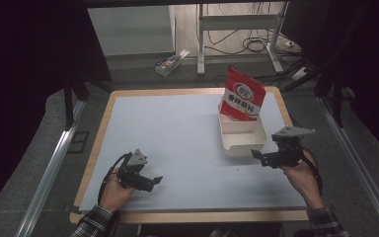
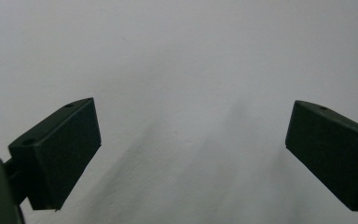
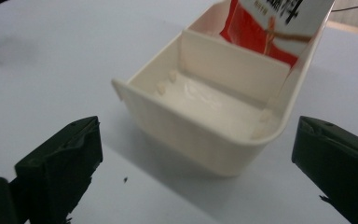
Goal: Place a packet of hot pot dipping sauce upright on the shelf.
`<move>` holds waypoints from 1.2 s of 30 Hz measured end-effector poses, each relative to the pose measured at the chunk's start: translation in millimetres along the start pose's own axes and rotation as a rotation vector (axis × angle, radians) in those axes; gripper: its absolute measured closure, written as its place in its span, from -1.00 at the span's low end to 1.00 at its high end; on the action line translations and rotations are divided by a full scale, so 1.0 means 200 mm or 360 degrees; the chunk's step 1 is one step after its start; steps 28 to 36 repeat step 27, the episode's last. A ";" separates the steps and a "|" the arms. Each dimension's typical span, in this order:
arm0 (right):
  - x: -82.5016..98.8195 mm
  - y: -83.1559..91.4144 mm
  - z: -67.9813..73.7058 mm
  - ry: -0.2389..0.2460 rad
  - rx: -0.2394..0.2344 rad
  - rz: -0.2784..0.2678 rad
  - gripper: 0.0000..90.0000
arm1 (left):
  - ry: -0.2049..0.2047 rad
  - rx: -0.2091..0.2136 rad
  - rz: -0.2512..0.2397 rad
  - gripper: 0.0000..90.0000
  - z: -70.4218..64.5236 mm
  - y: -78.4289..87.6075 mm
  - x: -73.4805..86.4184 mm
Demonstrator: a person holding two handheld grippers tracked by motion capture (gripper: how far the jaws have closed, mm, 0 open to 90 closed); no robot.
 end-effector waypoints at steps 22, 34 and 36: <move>0.36 -0.06 0.16 -0.0012 -0.0058 0.0121 -0.98 | -0.0099 -0.0057 -0.0053 -0.95 0.00 0.00 0.00; 0.35 -0.05 0.16 0.0053 -0.0023 0.0120 -0.99 | -0.0107 -0.0055 -0.0060 -0.94 0.00 0.00 -0.01; 0.35 -0.05 0.16 0.0053 -0.0023 0.0120 -0.99 | -0.0107 -0.0055 -0.0060 -0.94 0.00 0.00 -0.01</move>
Point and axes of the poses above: each handheld gripper's, and its own axes: y roughly backward along the jaws, x roughly out of its underside, z roughly to its left, the point moved 5 cm from there along -y, roughly forward along the jaws, and after that the axes turned 6 degrees about y, right-handed, at the moved point
